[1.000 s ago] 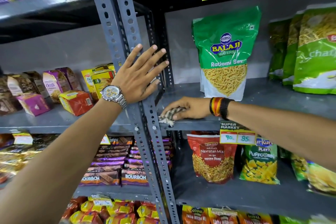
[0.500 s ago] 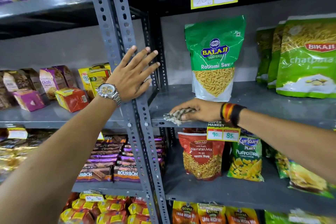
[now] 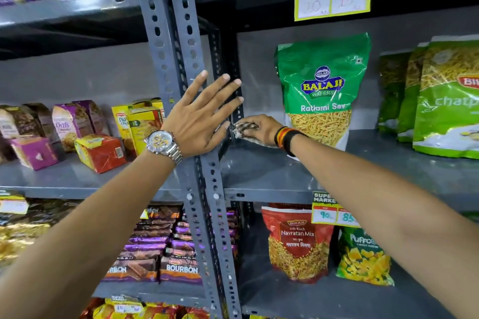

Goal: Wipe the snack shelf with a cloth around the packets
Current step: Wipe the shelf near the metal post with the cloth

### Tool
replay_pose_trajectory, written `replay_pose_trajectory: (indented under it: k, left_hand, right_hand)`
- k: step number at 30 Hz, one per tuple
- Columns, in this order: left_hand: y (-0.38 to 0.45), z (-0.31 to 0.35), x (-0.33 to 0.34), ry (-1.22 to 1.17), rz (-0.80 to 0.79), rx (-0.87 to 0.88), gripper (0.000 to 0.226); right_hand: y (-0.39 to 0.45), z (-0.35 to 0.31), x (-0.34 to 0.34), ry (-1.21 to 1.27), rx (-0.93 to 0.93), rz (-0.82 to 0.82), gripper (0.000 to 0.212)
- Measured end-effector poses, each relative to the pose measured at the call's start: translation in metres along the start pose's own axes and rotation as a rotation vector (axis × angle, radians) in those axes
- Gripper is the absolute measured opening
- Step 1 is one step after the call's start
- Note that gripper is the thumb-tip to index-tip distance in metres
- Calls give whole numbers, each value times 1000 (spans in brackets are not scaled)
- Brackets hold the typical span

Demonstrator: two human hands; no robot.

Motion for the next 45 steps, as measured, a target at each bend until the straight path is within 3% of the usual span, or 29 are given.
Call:
replay_pose_trajectory:
  k: [3,6,17,22,27,32,37,41,45]
  left_hand:
    - [0,-1,2,1,39,6,58]
    - [0,0,2,5,53,10,57]
    - [-1,2,-3,17,8,2,56]
    - [-1,3,-5,15,3,3,56]
    - [-4,9,-7,12,-36,-6,56]
    - [-8,24,-4,1,-66,-32,56]
    - [-6,25,-5,-25,-103,-35,55]
    - [-9,24,-11,-28,-156,-21,56]
    - [-9,34,-22,-61,-204,-86,62]
  right_hand:
    - [31,33,13,-164,114,23,36]
    - [33,49,28,-161,193,-9,35]
    - [-89,-7,7,-175,-18,-256,40]
    - [-90,-14,-21,-84,-2,-126,36]
    - [-112,-2,-2,-94,-4,-216,37]
    - [-161,8,-33,-93,-43,-322,40]
    - [-150,10,-42,-83,-49,-175,39]
    - [-166,14,-27,-63,-20,-187,39]
    - [-212,18,-55,-76,-54,-262,40]
Point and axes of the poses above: each hand's wrist, its own y-axis towards the middle knuckle, its own x-axis out of the palm, z = x × y, the point moved 2 cm from there along y, towards the middle knuckle, and after that the axes turned 1 degree about z, right-handed, at the moved point
